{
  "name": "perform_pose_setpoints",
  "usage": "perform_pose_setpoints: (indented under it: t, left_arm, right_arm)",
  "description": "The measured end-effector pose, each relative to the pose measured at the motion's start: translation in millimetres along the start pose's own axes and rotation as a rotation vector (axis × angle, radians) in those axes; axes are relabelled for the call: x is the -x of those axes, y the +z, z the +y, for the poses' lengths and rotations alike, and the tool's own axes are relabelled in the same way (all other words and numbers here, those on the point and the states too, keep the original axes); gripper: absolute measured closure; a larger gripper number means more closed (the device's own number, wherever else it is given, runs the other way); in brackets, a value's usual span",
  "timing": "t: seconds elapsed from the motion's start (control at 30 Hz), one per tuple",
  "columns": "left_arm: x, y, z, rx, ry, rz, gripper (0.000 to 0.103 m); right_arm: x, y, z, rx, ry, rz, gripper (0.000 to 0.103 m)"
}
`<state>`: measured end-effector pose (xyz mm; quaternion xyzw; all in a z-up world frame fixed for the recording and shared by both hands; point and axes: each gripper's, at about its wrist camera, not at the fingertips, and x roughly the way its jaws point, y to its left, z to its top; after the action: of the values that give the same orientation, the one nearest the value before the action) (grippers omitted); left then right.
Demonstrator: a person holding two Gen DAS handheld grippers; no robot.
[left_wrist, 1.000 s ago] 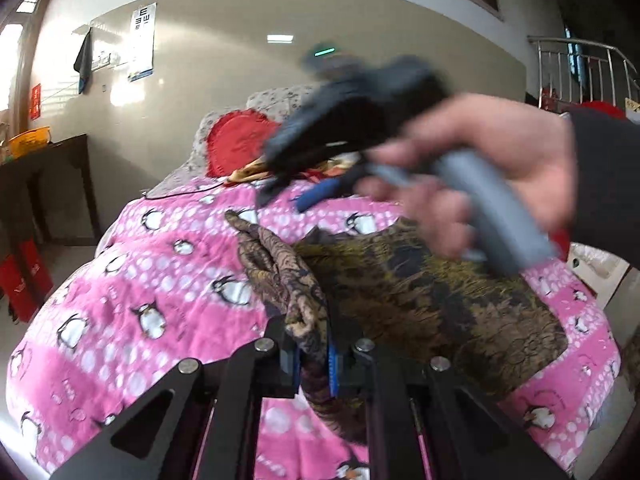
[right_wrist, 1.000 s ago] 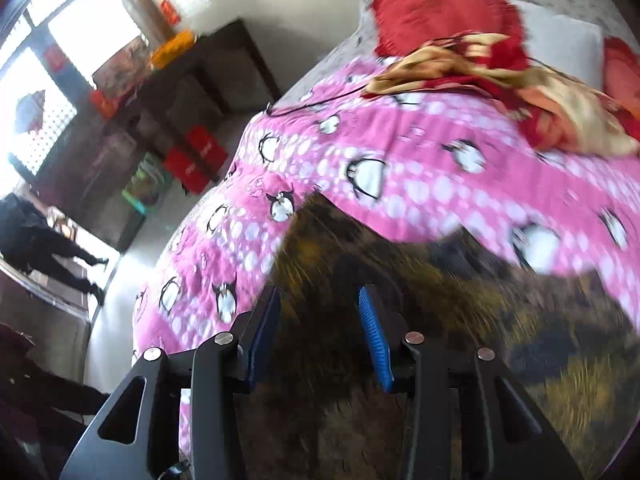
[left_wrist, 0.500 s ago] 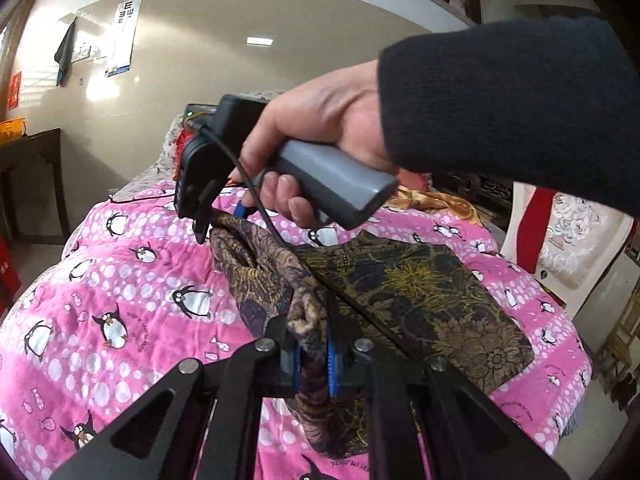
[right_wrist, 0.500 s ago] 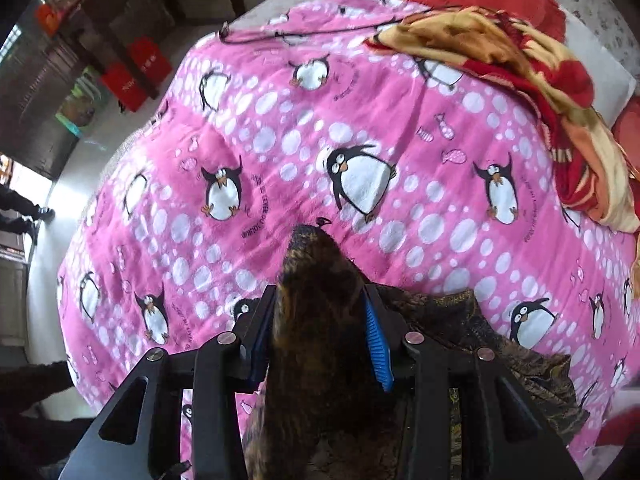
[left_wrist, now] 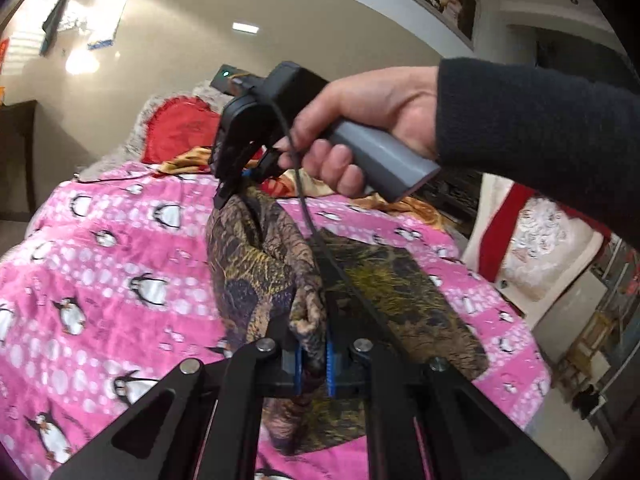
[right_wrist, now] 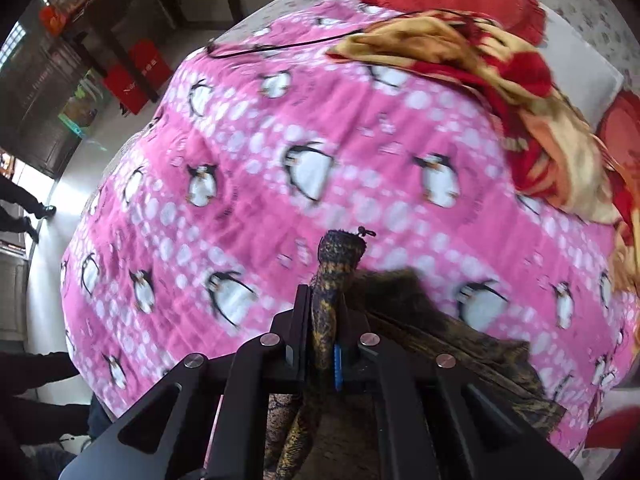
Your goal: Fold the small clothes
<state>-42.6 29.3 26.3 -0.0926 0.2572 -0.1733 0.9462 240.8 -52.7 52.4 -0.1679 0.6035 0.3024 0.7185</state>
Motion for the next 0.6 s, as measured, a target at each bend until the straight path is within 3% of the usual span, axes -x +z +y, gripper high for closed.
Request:
perform_pose_setpoints:
  t: [0.6]
  left_arm:
    - [-94.1,-9.9,-155.6,-0.207,-0.208,0.152,0.095]
  right_arm:
    - [22.4,-101.0,-163.2,-0.096,-0.001,-0.008,0.083]
